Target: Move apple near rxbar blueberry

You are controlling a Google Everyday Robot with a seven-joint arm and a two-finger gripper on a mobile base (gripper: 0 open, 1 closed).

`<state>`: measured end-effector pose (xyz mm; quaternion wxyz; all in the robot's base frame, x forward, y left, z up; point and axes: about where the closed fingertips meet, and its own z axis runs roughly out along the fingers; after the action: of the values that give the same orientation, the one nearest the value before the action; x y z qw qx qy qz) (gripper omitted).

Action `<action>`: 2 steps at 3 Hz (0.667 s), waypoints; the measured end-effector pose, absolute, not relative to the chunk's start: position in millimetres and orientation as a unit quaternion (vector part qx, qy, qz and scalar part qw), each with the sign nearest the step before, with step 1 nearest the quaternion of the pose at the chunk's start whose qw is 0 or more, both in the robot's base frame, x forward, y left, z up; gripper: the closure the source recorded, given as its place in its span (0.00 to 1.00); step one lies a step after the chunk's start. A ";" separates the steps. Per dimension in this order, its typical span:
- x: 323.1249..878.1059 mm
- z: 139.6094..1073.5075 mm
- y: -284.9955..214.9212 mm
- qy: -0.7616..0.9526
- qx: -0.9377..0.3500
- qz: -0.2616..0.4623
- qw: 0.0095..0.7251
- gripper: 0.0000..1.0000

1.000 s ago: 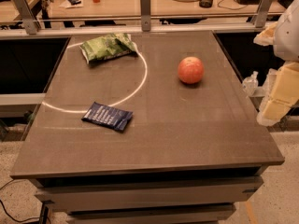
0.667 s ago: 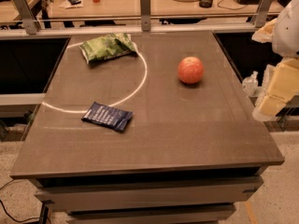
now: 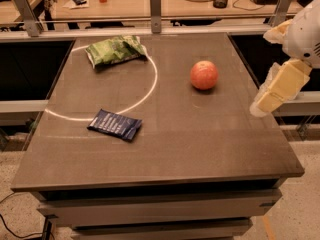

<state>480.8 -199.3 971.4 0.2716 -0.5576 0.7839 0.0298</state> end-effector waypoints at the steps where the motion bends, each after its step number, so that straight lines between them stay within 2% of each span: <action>1: 506.3 964.4 -196.5 0.785 -0.515 0.062 0.339 0.00; 2: 534.6 954.1 -195.6 0.785 -0.483 0.092 0.377 0.00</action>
Offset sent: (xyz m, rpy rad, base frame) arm 0.0916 -0.0015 -0.0298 0.3982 -0.1220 -0.1478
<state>534.6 -195.6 954.1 0.3767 -0.4828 0.7852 0.0919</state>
